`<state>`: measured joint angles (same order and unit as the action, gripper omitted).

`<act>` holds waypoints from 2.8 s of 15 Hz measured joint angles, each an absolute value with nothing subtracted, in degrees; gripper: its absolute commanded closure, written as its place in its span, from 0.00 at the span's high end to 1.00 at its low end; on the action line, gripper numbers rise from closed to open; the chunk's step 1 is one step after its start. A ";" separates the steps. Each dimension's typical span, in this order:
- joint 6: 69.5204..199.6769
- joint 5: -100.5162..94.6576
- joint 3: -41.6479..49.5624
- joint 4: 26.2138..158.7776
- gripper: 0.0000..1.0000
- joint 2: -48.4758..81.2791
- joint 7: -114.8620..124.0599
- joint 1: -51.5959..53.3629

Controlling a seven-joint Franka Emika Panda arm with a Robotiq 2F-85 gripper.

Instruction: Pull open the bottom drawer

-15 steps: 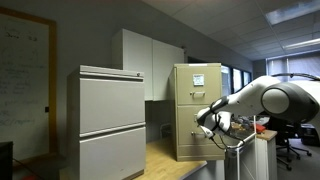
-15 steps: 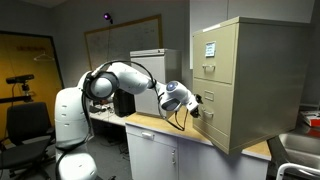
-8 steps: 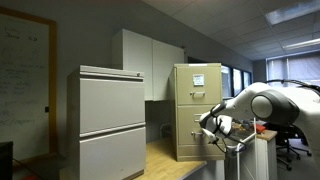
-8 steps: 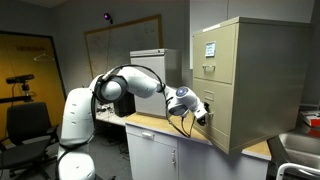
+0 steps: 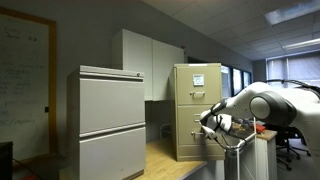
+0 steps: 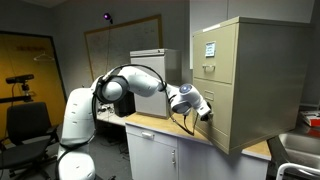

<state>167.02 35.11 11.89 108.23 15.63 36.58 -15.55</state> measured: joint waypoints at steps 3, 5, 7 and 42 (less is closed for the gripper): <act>165.15 28.04 13.69 106.96 0.03 15.51 39.17 -14.12; 165.13 24.51 14.65 106.98 0.03 15.53 40.84 -13.26; 165.58 22.42 14.98 107.24 0.04 15.48 41.27 -12.88; 167.14 2.79 -8.07 160.53 0.54 -35.12 56.43 -29.98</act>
